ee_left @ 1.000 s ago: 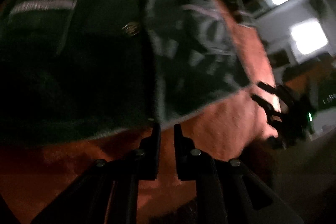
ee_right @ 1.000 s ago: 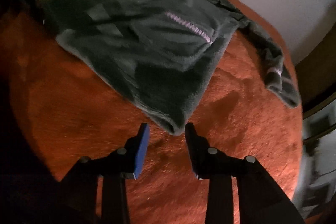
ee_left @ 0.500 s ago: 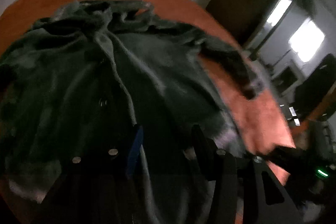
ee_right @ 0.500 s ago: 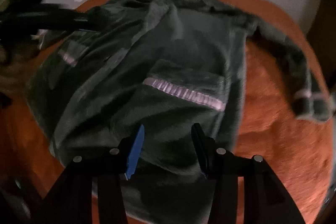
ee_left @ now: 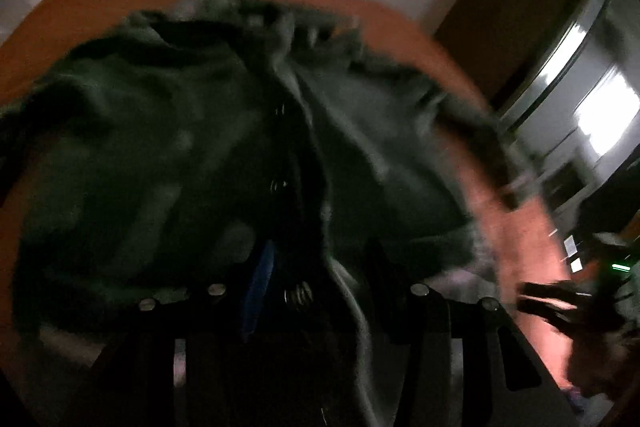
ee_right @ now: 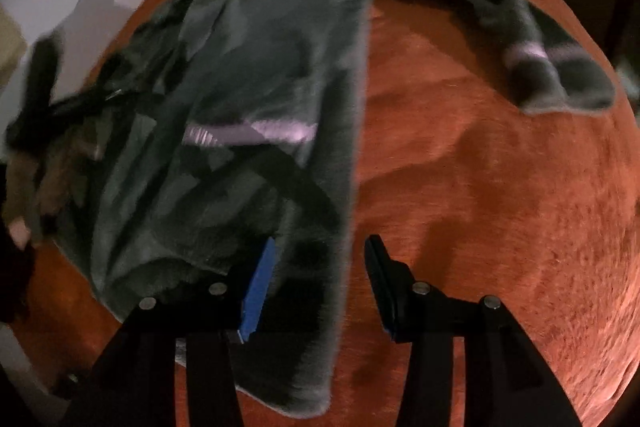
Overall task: Fold clothes
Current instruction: 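Grasp the hoodie hem with the right tool and lift it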
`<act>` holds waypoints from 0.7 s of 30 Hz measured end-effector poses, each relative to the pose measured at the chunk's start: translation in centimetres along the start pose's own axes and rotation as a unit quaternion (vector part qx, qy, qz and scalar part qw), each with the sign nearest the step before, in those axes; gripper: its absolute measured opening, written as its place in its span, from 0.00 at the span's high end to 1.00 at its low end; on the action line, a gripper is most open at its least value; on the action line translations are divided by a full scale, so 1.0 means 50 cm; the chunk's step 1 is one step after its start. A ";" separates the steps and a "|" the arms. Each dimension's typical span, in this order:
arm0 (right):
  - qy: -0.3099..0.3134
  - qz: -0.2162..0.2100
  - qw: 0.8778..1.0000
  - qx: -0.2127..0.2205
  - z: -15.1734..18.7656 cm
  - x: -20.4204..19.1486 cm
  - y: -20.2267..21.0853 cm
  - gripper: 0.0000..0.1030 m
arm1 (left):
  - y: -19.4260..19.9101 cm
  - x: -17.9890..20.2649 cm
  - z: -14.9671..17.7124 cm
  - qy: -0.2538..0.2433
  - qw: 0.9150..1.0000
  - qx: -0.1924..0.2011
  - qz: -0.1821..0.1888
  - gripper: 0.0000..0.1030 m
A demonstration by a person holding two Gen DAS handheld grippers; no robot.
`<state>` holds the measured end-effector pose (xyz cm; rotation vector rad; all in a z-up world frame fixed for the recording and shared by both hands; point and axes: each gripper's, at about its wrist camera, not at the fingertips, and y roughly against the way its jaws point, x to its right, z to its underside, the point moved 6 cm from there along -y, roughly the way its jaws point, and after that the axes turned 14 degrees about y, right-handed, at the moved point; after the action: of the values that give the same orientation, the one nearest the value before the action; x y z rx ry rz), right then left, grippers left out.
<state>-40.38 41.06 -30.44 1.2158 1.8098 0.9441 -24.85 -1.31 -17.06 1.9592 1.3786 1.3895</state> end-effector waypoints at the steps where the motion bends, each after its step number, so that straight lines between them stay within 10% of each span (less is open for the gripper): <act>1: -0.013 -0.018 1.000 0.003 0.006 0.011 0.008 0.56 | 0.042 -0.014 0.000 0.013 1.000 0.009 0.004 0.53; 9: -0.120 -0.171 0.978 -0.013 0.094 0.034 0.003 0.55 | 0.291 -0.358 0.107 0.159 0.981 0.010 -0.113 0.50; 21: -0.203 -0.299 0.931 -0.047 0.142 0.006 -0.060 0.56 | 0.228 -0.478 0.231 0.240 0.967 -0.075 -0.033 0.50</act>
<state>-35.42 41.70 -36.31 0.6614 1.6227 0.3855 -10.01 -24.49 -25.86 1.5220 1.4636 1.9589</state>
